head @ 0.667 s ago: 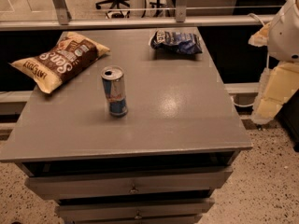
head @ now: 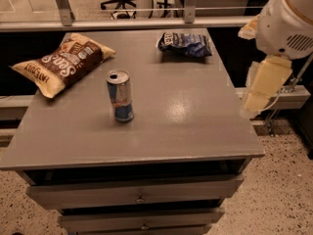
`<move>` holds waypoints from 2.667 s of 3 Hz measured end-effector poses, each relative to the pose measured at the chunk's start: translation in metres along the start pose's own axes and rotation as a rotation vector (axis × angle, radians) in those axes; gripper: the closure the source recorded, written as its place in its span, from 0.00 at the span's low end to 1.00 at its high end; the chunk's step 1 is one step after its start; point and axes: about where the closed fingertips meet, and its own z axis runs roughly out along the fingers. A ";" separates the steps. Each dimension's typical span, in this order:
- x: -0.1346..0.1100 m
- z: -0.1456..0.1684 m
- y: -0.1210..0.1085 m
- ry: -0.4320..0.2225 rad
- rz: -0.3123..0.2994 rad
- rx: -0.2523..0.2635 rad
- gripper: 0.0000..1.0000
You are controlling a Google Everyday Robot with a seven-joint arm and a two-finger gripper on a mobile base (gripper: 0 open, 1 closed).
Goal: Move blue chip bag near brown chip bag
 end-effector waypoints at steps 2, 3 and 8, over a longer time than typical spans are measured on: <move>-0.126 0.030 -0.054 -0.208 -0.150 0.048 0.00; -0.199 0.045 -0.083 -0.333 -0.210 0.069 0.00; -0.273 0.095 -0.170 -0.455 -0.319 0.284 0.00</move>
Offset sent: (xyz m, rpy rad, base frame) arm 0.1409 0.2028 0.0357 0.2770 -0.2369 0.3172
